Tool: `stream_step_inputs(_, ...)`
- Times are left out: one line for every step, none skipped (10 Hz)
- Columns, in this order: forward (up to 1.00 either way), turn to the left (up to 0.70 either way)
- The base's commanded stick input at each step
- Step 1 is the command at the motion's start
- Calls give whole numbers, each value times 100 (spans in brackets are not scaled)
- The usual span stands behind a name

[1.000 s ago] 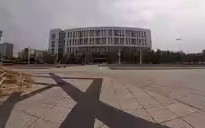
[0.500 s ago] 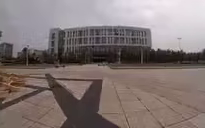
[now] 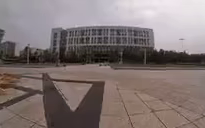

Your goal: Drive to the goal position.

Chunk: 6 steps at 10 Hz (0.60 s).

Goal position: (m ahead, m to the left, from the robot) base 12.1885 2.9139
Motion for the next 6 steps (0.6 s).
stream_step_inputs(100,25)
stream_step_inputs(100,19)
stream_step_inputs(100,5)
stream_step_inputs(100,15)
stream_step_inputs(100,13)
stream_step_inputs(100,4)
